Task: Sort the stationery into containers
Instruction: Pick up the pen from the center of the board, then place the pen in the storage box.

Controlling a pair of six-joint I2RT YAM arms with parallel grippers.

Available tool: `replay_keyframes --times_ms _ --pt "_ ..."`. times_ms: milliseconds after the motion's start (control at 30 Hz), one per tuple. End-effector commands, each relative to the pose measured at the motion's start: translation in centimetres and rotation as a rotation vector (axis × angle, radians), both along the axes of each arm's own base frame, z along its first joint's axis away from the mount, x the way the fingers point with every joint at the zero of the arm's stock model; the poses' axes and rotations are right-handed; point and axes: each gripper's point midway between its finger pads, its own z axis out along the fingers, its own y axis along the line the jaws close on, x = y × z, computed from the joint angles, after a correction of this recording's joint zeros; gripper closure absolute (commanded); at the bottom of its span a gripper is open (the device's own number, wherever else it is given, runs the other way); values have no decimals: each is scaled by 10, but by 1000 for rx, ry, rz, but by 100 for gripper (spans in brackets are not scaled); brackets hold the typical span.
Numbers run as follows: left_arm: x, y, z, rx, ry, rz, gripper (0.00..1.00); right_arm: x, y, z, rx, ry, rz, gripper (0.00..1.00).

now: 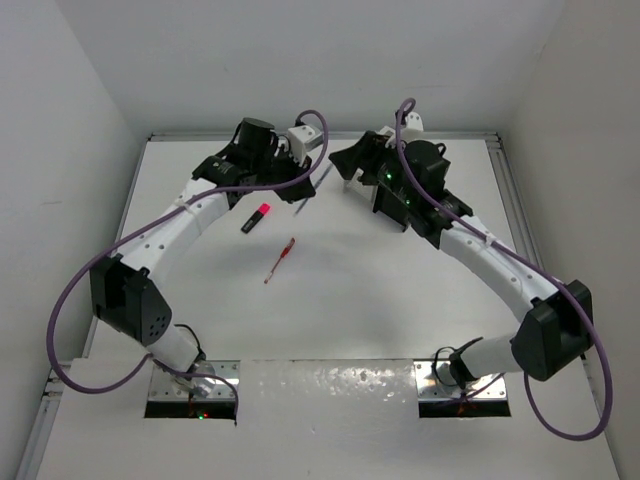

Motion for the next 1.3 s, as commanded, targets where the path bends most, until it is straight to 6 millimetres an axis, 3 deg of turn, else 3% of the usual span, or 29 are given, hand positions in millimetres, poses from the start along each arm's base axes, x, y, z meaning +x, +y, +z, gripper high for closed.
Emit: replay_keyframes --times_ms 0,400,500,533,600,633,700,733,767,800,833,900,933,967,1000,1033,1067,1100,1200,1267 --pt "-11 -18 8 -102 46 -35 100 7 19 19 142 -42 19 32" --pt "-11 -23 18 -126 40 -39 100 12 36 -16 154 63 27 36" --pt "-9 -26 21 -139 39 -37 100 8 47 -25 156 82 51 50" --pt "-8 -25 22 -144 42 -30 100 7 51 -30 157 95 63 65" --pt "-5 -26 21 -140 43 -16 100 6 57 -30 160 99 78 79" --pt "-2 -24 20 -135 45 7 100 5 60 -33 159 104 85 90" --pt "1 -24 21 -136 45 18 100 5 60 -36 159 108 85 100" --pt "1 -23 20 -136 49 21 98 7 55 -35 159 104 61 100" --pt "1 -24 19 -135 52 20 89 9 50 -33 156 92 42 100" --pt "0 -22 17 -132 61 27 37 11 44 -35 132 77 23 100" --pt "-2 -20 13 -121 74 29 3 19 30 -33 115 57 -19 100" --pt "-6 -12 -2 -94 97 44 0 36 3 -26 33 19 -97 100" --pt "-4 -3 -3 -82 85 73 0 52 -29 -35 -63 22 -177 100" --pt "-3 4 -6 -71 78 93 0 65 -46 -19 -96 -13 -222 100" --pt "-2 18 -26 -24 82 140 0 81 -78 -19 -143 -13 -303 100" --pt "-1 32 -30 -4 69 185 0 91 -103 -28 -245 2 -375 100" --pt "-5 42 -51 37 98 215 0 100 -122 -18 -278 -19 -432 100" --pt "-5 53 -60 78 88 237 0 109 -151 -18 -313 -17 -508 100" --pt "-16 79 -99 197 121 290 0 125 -207 -31 -401 1 -664 100" --pt "-24 90 -120 249 157 310 1 132 -227 -36 -411 4 -718 100"
